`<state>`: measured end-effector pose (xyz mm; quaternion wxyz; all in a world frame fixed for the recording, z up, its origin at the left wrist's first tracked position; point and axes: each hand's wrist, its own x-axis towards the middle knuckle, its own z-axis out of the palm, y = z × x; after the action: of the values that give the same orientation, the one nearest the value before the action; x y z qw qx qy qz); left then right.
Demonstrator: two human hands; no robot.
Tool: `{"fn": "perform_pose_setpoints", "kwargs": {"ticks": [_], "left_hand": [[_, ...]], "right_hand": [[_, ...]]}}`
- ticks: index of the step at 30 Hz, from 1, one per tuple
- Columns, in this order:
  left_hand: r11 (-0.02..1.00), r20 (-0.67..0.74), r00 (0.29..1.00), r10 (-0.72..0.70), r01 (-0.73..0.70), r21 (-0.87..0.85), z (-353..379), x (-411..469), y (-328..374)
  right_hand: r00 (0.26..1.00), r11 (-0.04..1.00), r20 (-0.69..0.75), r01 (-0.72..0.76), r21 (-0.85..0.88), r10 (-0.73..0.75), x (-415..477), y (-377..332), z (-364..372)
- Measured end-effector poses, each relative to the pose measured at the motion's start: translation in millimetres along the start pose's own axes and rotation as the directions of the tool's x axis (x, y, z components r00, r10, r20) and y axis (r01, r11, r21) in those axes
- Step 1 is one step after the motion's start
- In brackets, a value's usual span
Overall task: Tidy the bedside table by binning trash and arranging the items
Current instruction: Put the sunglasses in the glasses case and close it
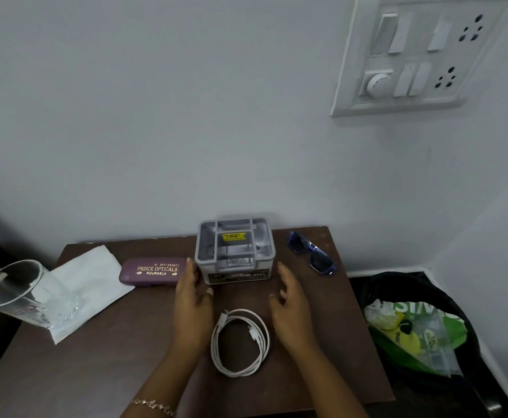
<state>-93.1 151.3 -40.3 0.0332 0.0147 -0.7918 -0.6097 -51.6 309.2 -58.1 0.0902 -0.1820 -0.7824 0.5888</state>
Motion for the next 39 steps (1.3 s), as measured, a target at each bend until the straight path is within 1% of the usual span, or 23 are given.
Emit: {"fn": "perform_pose_setpoints", "kwargs": {"ticks": [1, 3, 5, 7, 9, 10, 11, 13, 15, 16, 18, 19, 21, 23, 24, 27, 28, 29, 31, 33, 35, 37, 39], "left_hand": [[1.0, -0.055, 0.998, 0.006, -0.005, 0.013, -4.8, -2.7, 1.6], [0.985, -0.134, 0.982, 0.13, -0.113, 0.127, -22.5, -5.6, 4.2], [0.928, -0.129, 0.959, 0.254, -0.204, 0.312, -48.1, -0.8, 5.3], [0.811, -0.075, 0.954, 0.291, -0.204, 0.548, -73.9, 16.1, 1.2], [0.656, 0.012, 0.975, 0.221, -0.158, 0.738, -94.8, 35.5, -3.9], [0.591, 0.072, 0.983, 0.172, -0.161, 0.791, -102.3, 43.5, -6.2], [0.542, 0.133, 0.982, 0.131, -0.184, 0.82, -109.0, 51.1, -10.0], [0.469, 0.225, 0.97, 0.097, -0.243, 0.849, -120.1, 63.6, -19.0], [0.4, 0.287, 0.951, 0.114, -0.309, 0.863, -127.1, 69.6, -24.9], [0.372, 0.308, 0.94, 0.145, -0.34, 0.863, -129.5, 70.1, -26.6], [0.339, 0.32, 0.921, 0.223, -0.38, 0.86, -133.5, 67.8, -30.6], [0.336, 0.318, 0.915, 0.248, -0.389, 0.858, -135.4, 64.6, -32.7], [0.343, 0.309, 0.914, 0.262, -0.387, 0.856, -141.0, 54.8, -37.2], [0.344, 0.305, 0.915, 0.264, -0.385, 0.856, -148.5, 42.6, -41.6], [0.348, 0.307, 0.916, 0.259, -0.384, 0.855, -152.8, 35.3, -43.7], [0.409, 0.287, 0.929, 0.232, -0.361, 0.838, -164.6, 12.2, -45.8], [0.434, 0.28, 0.936, 0.216, -0.349, 0.831, -167.6, 5.2, -44.9], [0.462, 0.278, 0.94, 0.199, -0.341, 0.819, -171.3, -0.7, -46.2], [0.543, 0.3, 0.938, 0.173, -0.345, 0.766, -178.3, -10.0, -50.8], [0.686, 0.34, 0.928, 0.15, -0.346, 0.64, -185.4, -17.6, -55.9], [0.82, 0.355, 0.928, 0.113, -0.289, 0.494, -190.2, -27.4, -57.4], [0.88, 0.343, 0.935, 0.084, -0.232, 0.415, -193.5, -36.8, -57.9], [0.905, 0.336, 0.939, 0.078, -0.208, 0.371, -195.1, -44.5, -58.1]], "right_hand": [[0.998, 1.0, -0.057, 0.027, -0.013, -0.028, 0.3, -2.7, -5.3], [0.979, 0.995, -0.184, 0.083, -0.053, -0.092, 0.0, -9.8, -18.9], [0.941, 0.977, -0.275, 0.165, -0.133, -0.196, -6.2, -18.5, -30.1], [0.896, 0.929, -0.283, 0.277, -0.247, -0.343, -16.8, -28.2, -28.9], [0.864, 0.861, -0.193, 0.391, -0.326, -0.466, -28.0, -37.8, -11.6], [0.843, 0.815, -0.124, 0.453, -0.361, -0.523, -31.8, -41.9, 2.0], [0.816, 0.763, -0.048, 0.515, -0.391, -0.576, -35.0, -46.4, 17.1], [0.774, 0.687, 0.104, 0.607, -0.399, -0.624, -38.6, -59.3, 47.9], [0.746, 0.64, 0.216, 0.656, -0.4, -0.63, -37.0, -70.6, 74.8], [0.742, 0.63, 0.263, 0.666, -0.4, -0.616, -35.0, -74.4, 86.2], [0.759, 0.626, 0.35, 0.651, -0.429, -0.549, -28.7, -77.0, 106.5], [0.765, 0.606, 0.387, 0.644, -0.467, -0.514, -24.8, -77.6, 114.0], [0.754, 0.573, 0.467, 0.655, -0.493, -0.461, -19.1, -77.2, 125.4], [0.71, 0.518, 0.575, 0.698, -0.495, -0.406, -15.1, -75.5, 131.3], [0.693, 0.48, 0.605, 0.716, -0.507, -0.393, -14.2, -72.3, 133.6], [0.633, 0.353, 0.649, 0.774, -0.525, -0.421, -20.1, -58.9, 136.4], [0.614, 0.334, 0.665, 0.789, -0.515, -0.425, -24.4, -54.6, 137.2], [0.603, 0.339, 0.676, 0.798, -0.498, -0.425, -29.9, -50.6, 137.7], [0.57, 0.325, 0.697, 0.821, -0.469, -0.435, -42.1, -43.9, 138.7], [0.549, 0.296, 0.704, 0.836, -0.463, -0.45, -55.4, -40.5, 135.8], [0.549, 0.283, 0.708, 0.836, -0.471, -0.443, -66.4, -38.8, 133.8], [0.549, 0.254, 0.717, 0.835, -0.488, -0.43, -75.2, -39.0, 131.0], [0.565, 0.244, 0.706, 0.824, -0.512, -0.427, -81.9, -38.5, 128.0]]}}
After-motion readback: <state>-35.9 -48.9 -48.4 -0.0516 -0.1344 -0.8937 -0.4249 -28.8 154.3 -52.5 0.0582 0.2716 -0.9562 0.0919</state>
